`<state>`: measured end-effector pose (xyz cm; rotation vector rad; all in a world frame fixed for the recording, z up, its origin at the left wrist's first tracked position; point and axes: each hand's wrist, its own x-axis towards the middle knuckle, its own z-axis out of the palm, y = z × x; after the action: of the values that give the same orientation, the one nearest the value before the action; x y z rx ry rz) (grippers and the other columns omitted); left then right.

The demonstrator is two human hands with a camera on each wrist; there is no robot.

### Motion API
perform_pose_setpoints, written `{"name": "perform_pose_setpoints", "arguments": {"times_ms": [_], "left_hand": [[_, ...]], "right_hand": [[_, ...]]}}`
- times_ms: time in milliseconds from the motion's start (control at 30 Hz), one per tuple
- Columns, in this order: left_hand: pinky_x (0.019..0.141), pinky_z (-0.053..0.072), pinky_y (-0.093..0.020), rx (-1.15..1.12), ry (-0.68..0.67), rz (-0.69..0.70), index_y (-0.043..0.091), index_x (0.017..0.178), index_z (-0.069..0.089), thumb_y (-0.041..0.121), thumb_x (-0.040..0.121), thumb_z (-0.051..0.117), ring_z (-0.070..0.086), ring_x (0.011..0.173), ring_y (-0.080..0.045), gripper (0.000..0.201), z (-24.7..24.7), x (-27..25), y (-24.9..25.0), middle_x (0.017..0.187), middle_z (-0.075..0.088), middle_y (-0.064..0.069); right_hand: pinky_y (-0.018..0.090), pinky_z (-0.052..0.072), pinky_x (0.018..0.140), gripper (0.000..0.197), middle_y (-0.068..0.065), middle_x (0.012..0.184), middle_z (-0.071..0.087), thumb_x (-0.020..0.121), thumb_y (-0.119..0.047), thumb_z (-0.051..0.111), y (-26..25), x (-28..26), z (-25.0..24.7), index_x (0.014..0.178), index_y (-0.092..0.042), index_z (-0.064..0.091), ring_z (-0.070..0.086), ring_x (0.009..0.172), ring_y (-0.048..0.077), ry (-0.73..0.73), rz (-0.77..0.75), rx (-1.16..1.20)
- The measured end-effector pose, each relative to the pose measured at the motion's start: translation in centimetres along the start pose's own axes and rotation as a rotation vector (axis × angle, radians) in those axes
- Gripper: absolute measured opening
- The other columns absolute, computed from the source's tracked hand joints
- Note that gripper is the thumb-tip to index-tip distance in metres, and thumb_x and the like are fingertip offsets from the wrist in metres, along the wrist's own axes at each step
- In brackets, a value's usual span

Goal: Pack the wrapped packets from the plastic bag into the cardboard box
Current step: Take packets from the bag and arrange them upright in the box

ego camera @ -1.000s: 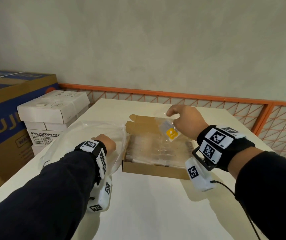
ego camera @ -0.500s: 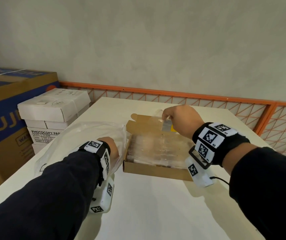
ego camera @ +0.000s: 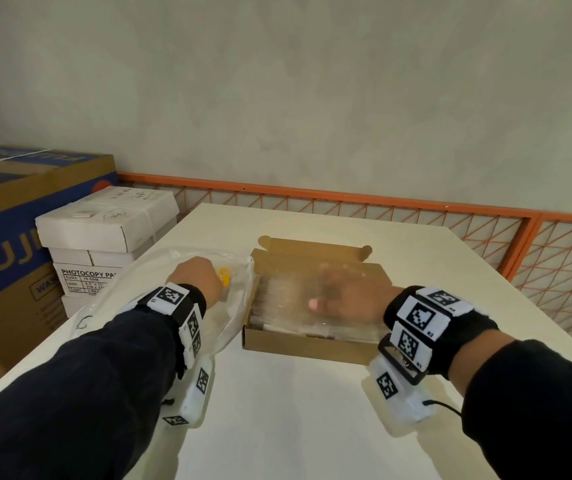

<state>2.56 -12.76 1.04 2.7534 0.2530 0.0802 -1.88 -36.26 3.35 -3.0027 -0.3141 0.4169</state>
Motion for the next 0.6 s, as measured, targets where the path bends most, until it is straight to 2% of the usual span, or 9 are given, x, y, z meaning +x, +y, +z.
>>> {"name": "perform_pose_setpoints", "arguments": {"times_ms": [67, 133, 233, 333, 400, 433, 500, 533, 600], "left_hand": [[0.092, 0.041, -0.035, -0.122, 0.046, -0.014, 0.003, 0.114, 0.057, 0.011, 0.092, 0.046, 0.054, 0.113, -0.033, 0.026, -0.7, 0.0, -0.3, 0.122, 0.058, -0.016], [0.092, 0.041, -0.033, -0.241, 0.074, -0.019, 0.006, 0.118, 0.054, 0.014, 0.091, 0.051, 0.053, 0.114, -0.031, 0.028, -1.8, -0.5, -0.4, 0.124, 0.057, -0.014], [0.093, 0.042, -0.034, -0.374, 0.096, 0.021, 0.009, 0.121, 0.052, 0.020, 0.089, 0.059, 0.056, 0.110, -0.029, 0.034, -3.5, -1.5, -0.3, 0.119, 0.060, -0.014], [0.094, 0.044, -0.036, -0.488, 0.110, 0.070, 0.012, 0.121, 0.053, 0.021, 0.087, 0.062, 0.058, 0.106, -0.028, 0.035, -4.8, -2.6, 0.4, 0.113, 0.063, -0.013], [0.087, 0.046, -0.035, -0.631, 0.082, 0.125, 0.011, 0.117, 0.055, 0.016, 0.087, 0.062, 0.061, 0.089, -0.025, 0.032, -5.3, -3.4, 1.3, 0.097, 0.065, -0.012], [0.081, 0.048, -0.033, -0.731, 0.051, 0.163, 0.010, 0.115, 0.056, 0.013, 0.087, 0.061, 0.060, 0.075, -0.021, 0.029, -5.5, -4.0, 2.0, 0.085, 0.064, -0.010], [0.066, 0.047, -0.029, -0.879, -0.024, 0.224, 0.010, 0.111, 0.056, 0.006, 0.088, 0.059, 0.051, 0.059, -0.015, 0.024, -5.9, -5.4, 3.4, 0.071, 0.058, -0.006], [0.061, 0.045, -0.026, -0.916, -0.057, 0.248, 0.011, 0.110, 0.056, 0.004, 0.088, 0.058, 0.049, 0.056, -0.014, 0.023, -6.0, -6.2, 4.1, 0.068, 0.056, -0.005], [0.055, 0.044, -0.021, -0.945, -0.100, 0.287, 0.011, 0.110, 0.055, 0.001, 0.087, 0.057, 0.050, 0.055, -0.014, 0.024, -6.2, -7.2, 5.1, 0.068, 0.057, -0.005]], "right_hand": [[0.052, 0.005, 0.118, 0.078, -0.001, 0.159, -0.005, 0.091, -0.064, 0.026, -0.2, 0.1, 0.8, 0.151, -0.020, -0.001, -0.004, 0.147, 0.023, -0.115, 0.016, -0.045], [0.048, 0.004, 0.119, 0.078, -0.001, 0.159, -0.007, 0.092, -0.063, 0.024, -0.6, -0.2, 0.4, 0.150, -0.019, -0.002, -0.004, 0.147, 0.023, -0.119, 0.006, -0.015], [0.038, 0.011, 0.118, 0.073, 0.001, 0.159, 0.000, 0.095, -0.055, 0.029, -1.4, -1.0, -0.8, 0.151, -0.017, 0.003, 0.010, 0.146, 0.023, -0.025, -0.027, 0.095], [0.035, 0.020, 0.114, 0.073, 0.003, 0.159, 0.012, 0.093, -0.054, 0.037, -2.0, -1.7, -1.7, 0.150, -0.019, 0.008, 0.022, 0.143, 0.022, 0.115, -0.048, 0.180], [0.037, 0.025, 0.112, 0.076, 0.003, 0.157, 0.020, 0.090, -0.057, 0.041, -2.3, -1.8, -1.9, 0.150, -0.023, 0.009, 0.029, 0.140, 0.022, 0.149, -0.057, 0.261], [0.036, 0.031, 0.108, 0.077, 0.003, 0.152, 0.030, 0.089, -0.057, 0.045, -2.6, -1.9, -2.0, 0.150, -0.024, 0.011, 0.037, 0.135, 0.022, 0.146, -0.064, 0.403], [0.026, 0.047, 0.084, 0.071, 0.002, 0.123, 0.055, 0.088, -0.045, 0.056, -3.2, -2.0, -2.0, 0.147, -0.022, 0.024, 0.058, 0.104, 0.016, 0.119, -0.090, 0.821], [0.022, 0.047, 0.072, 0.058, 0.000, 0.107, 0.060, 0.088, -0.036, 0.059, -3.6, -2.3, -2.0, 0.139, -0.018, 0.038, 0.060, 0.087, 0.012, 0.120, -0.124, 0.978], [0.019, 0.045, 0.060, 0.012, 0.000, 0.081, 0.061, 0.090, -0.017, 0.059, -4.1, -2.7, -2.5, 0.101, -0.012, 0.059, 0.058, 0.065, 0.008, 0.221, -0.172, 1.050]]}}
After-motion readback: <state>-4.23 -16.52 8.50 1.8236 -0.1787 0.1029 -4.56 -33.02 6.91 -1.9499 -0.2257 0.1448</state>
